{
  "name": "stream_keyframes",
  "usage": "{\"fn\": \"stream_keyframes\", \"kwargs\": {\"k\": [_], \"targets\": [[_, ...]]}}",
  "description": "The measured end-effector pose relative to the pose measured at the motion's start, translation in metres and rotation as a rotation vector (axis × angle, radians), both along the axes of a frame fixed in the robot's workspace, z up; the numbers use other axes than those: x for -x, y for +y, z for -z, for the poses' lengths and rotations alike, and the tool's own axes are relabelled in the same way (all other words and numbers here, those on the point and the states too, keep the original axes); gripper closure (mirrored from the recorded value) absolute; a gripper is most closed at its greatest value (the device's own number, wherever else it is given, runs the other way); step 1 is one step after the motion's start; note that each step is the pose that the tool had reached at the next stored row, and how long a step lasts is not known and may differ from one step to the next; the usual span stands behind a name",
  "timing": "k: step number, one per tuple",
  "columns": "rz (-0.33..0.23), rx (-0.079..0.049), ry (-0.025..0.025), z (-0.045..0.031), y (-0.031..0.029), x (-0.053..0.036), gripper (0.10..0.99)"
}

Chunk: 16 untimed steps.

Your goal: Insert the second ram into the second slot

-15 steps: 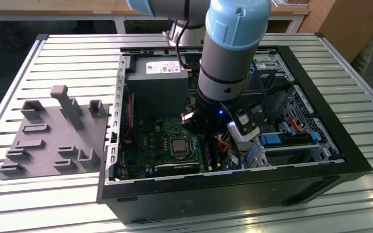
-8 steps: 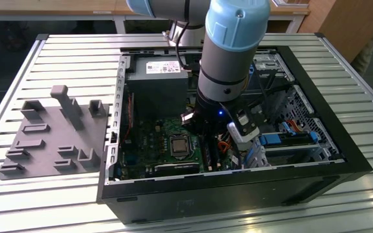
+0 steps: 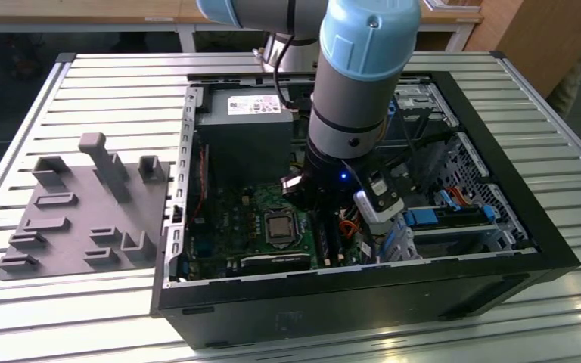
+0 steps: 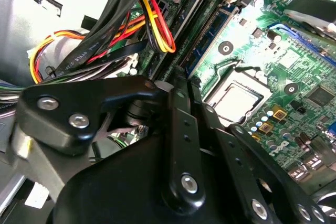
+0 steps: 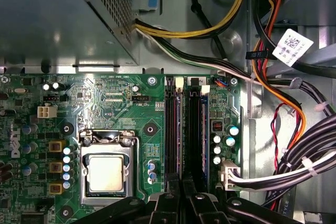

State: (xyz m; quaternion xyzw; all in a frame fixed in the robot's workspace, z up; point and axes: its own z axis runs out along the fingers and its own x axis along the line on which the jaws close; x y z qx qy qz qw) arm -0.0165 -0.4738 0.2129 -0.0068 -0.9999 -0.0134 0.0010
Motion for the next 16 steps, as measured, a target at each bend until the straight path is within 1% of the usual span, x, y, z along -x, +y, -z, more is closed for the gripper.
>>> {"fn": "stream_keyframes", "kwargs": {"k": [1,2,7,16], "targets": [[0.000,0.000,0.0001,0.0000,0.0000,0.0000,0.937],[0.000,0.000,0.0000,0.0000,0.0000,0.0000,0.875],[0.000,0.000,0.0000,-0.0012,0.0000,0.0000,0.875],[0.000,0.000,0.0000,-0.0170,0.0000,0.0000,0.875]]}}
